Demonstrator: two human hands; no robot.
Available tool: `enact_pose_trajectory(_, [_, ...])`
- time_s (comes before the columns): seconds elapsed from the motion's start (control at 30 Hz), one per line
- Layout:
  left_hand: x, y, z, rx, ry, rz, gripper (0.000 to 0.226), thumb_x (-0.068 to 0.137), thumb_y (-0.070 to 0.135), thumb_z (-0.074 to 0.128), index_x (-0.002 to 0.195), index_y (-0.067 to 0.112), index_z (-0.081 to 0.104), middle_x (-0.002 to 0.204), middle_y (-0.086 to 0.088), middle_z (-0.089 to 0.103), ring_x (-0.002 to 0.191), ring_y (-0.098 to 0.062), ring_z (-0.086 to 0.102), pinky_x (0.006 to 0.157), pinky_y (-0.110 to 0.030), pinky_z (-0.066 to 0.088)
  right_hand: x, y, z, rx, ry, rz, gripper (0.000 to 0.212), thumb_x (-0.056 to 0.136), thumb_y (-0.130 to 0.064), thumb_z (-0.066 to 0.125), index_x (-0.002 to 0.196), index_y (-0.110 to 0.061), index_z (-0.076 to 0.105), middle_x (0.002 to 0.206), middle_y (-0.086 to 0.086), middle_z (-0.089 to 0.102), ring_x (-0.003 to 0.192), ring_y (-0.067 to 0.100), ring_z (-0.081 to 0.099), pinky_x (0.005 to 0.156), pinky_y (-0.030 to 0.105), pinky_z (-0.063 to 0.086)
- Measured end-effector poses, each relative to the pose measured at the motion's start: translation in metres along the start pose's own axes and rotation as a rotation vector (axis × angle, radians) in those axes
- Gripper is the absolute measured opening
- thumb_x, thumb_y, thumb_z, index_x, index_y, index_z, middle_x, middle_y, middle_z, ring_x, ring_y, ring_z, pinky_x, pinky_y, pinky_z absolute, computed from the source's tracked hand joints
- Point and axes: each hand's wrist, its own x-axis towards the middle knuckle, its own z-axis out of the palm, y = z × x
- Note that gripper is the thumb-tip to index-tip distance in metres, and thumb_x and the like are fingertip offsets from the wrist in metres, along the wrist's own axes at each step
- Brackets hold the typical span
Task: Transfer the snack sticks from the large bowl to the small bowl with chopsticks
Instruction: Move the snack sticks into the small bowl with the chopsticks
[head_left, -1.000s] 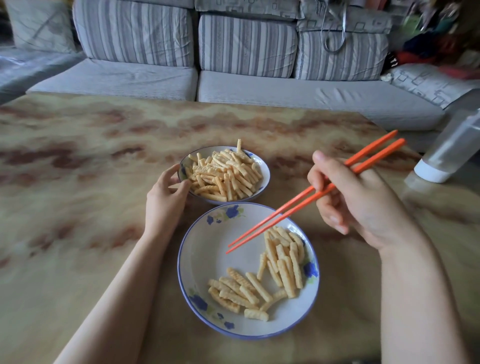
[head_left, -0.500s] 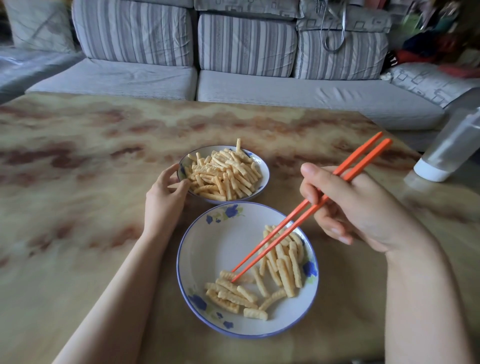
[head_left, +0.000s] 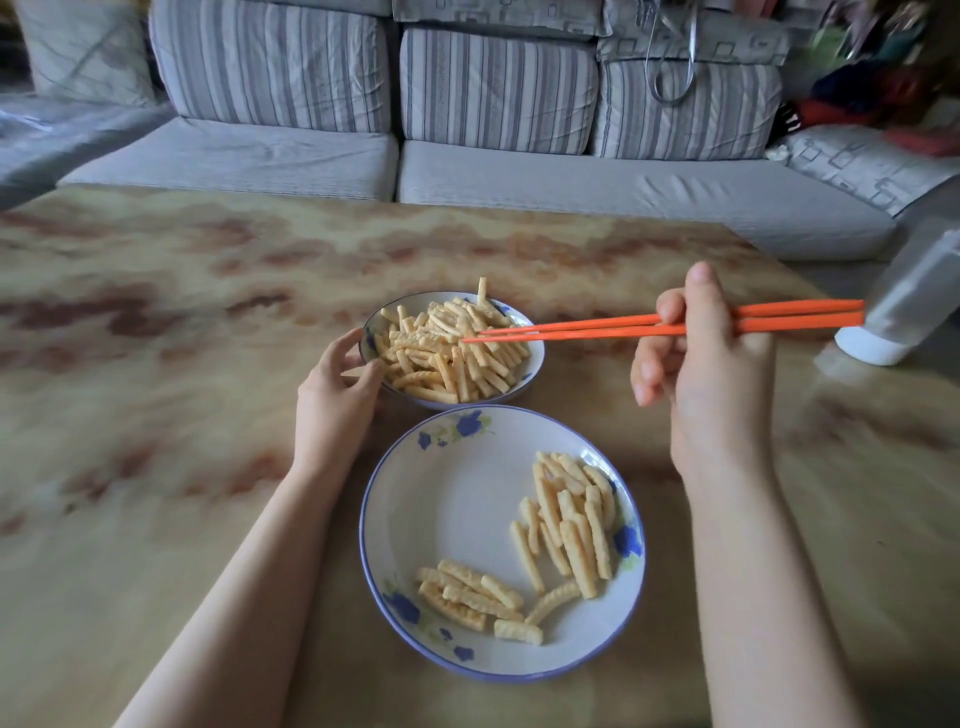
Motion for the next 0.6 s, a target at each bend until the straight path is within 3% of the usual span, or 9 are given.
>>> enact_pose_trajectory(0.13, [0.000, -0.001, 0.000, 0.008, -0.002, 0.001, 0.040, 0.089, 0.018, 0.057, 0.128, 0.027, 0.059, 0.104, 0.002, 0.068, 0.082, -0.017, 0.067, 0.075, -0.023, 0.049, -0.001, 0.015, 0.013, -0.021, 0.019, 0.005, 0.040, 0.102, -0.028, 0.043, 0.065, -0.013, 0.046, 0.039, -0.003, 0.042, 0.029, 0.015, 0.038, 0.033, 0.019, 0.028])
enact_pose_trajectory(0.3, [0.001, -0.002, 0.000, 0.009, -0.009, 0.003, 0.041, 0.089, 0.019, 0.057, 0.129, 0.027, 0.058, 0.104, 0.002, 0.068, 0.078, -0.019, 0.068, 0.078, -0.029, 0.050, -0.002, 0.029, 0.022, -0.112, -0.047, 0.031, 0.043, 0.102, -0.032, 0.042, 0.064, -0.014, 0.049, 0.038, 0.003, 0.044, 0.030, 0.019, 0.040, 0.034, 0.019, 0.030])
enact_pose_trajectory(0.6, [0.000, 0.000, 0.000, 0.013, -0.007, 0.000, 0.041, 0.090, 0.018, 0.057, 0.130, 0.027, 0.058, 0.101, 0.005, 0.066, 0.083, -0.016, 0.066, 0.075, -0.024, 0.046, -0.001, 0.010, 0.008, -0.101, -0.120, -0.006, 0.042, 0.102, -0.031, 0.041, 0.064, -0.015, 0.048, 0.035, 0.000, 0.044, 0.028, 0.019, 0.037, 0.036, 0.020, 0.023])
